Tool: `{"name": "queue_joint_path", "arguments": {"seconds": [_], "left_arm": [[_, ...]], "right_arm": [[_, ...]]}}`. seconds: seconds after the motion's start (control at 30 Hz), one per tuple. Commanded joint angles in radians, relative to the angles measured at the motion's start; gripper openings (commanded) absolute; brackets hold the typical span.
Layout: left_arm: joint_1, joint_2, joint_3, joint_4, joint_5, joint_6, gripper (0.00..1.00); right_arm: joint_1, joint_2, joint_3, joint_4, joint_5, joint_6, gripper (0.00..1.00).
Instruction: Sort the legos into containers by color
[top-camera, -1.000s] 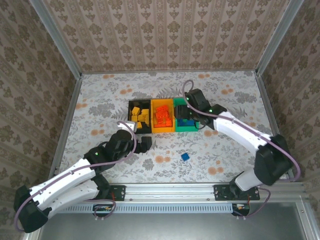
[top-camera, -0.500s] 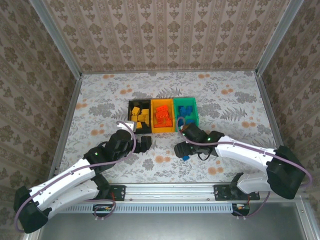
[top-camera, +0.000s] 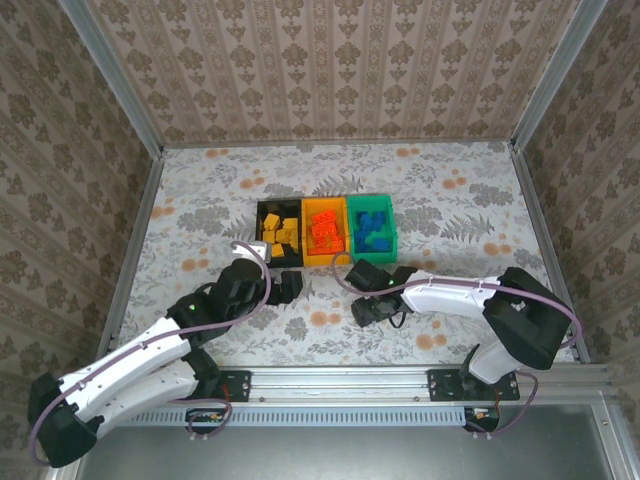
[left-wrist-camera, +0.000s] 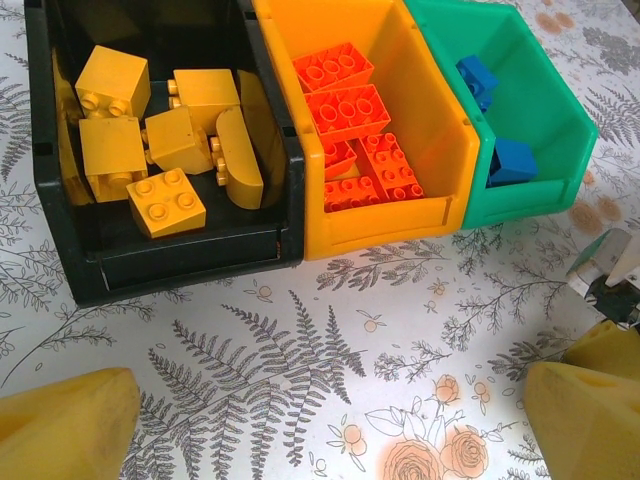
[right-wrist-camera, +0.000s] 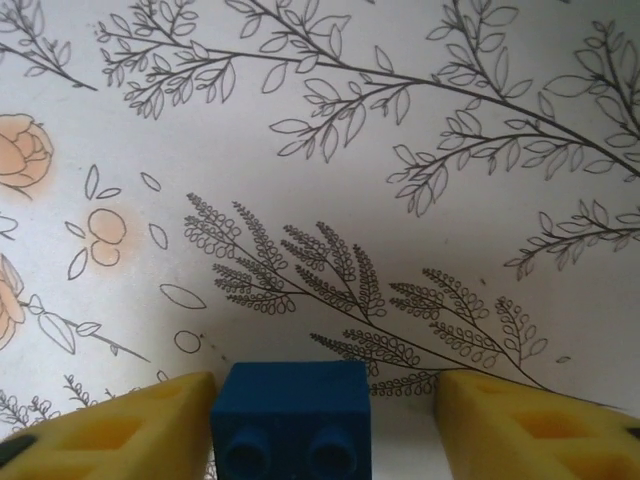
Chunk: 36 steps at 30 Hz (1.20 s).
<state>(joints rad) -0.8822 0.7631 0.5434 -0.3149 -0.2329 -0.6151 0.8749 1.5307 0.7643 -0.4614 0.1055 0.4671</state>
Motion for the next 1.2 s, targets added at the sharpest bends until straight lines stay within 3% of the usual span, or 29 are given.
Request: {"name": "queue_joint_path", "arguments": {"seconds": [0.0,0.2,0.6,0.87,1.17], "left_arm": [[0.008,-0.014,-0.008,-0.026,0.003,-0.022,1.0],[0.011,-0.014,-0.018,-0.015,0.007,-0.029,1.0],[0.017,-0.01,-0.028,-0.007,0.014,-0.037,1.0],[0.02,-0.012,-0.03,-0.01,0.015,-0.044,1.0],[0.022,-0.019,-0.033,-0.016,0.012,-0.05,1.0]], "right_arm": [[0.013,0.037,0.0,-0.006,0.015,-0.005,0.54],[0.025,-0.012,0.0,-0.002,0.004,0.009,0.41],[0.014,-0.234,0.051,-0.058,0.072,0.011,0.36],[-0.125,-0.251,0.21,-0.048,0.086,-0.063,0.36],[-0.271,-0.101,0.386,0.017,0.103,-0.084,0.36]]}}
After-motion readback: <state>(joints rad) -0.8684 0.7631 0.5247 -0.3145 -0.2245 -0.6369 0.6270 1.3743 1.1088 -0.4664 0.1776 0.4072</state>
